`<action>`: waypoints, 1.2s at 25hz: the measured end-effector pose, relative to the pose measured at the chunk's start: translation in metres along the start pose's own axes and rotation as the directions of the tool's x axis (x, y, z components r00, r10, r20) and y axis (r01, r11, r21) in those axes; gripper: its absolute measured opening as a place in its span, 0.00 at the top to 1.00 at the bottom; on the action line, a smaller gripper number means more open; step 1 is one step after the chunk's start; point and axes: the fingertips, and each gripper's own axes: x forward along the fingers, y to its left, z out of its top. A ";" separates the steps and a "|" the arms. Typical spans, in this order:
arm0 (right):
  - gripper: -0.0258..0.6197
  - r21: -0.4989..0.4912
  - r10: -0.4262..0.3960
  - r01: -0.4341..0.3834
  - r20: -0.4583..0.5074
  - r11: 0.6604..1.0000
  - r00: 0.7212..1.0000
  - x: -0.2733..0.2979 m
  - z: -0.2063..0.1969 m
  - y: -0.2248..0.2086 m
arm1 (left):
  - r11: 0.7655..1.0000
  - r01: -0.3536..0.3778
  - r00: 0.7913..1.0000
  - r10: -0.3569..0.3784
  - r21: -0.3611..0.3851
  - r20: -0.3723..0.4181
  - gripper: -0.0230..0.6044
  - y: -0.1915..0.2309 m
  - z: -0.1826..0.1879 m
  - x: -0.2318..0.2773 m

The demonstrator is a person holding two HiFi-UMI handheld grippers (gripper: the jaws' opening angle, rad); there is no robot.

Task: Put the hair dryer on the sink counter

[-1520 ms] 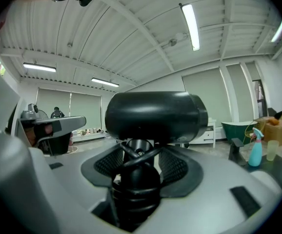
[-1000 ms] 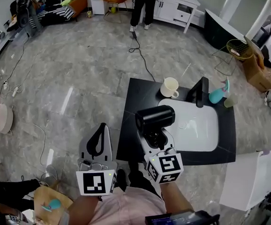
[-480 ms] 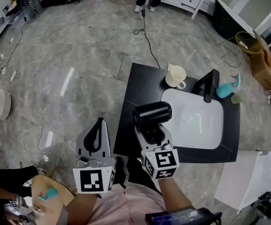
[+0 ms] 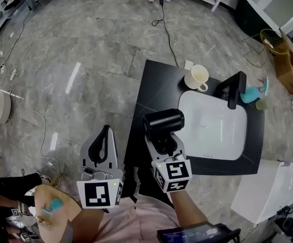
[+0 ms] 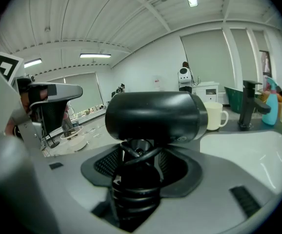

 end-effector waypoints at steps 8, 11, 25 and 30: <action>0.59 0.011 -0.007 0.008 -0.047 1.000 0.999 0.012 -0.020 -0.003 | 1.000 -0.006 0.999 0.006 -0.007 -0.038 0.95 0.007 -0.015 0.006; 0.59 0.015 -0.012 0.013 -0.060 1.000 0.998 0.015 -0.026 -0.004 | 1.000 -0.008 0.999 0.007 -0.010 -0.049 0.95 0.009 -0.019 0.008; 0.59 0.050 -0.021 0.027 -0.110 0.998 0.994 0.030 -0.046 -0.015 | 1.000 0.006 0.996 -0.008 -0.017 -0.089 0.95 0.005 -0.035 0.026; 0.59 0.063 -0.020 0.029 -0.138 0.998 0.990 0.035 -0.049 -0.016 | 1.000 0.010 0.996 -0.012 -0.019 -0.090 0.95 0.003 -0.035 0.030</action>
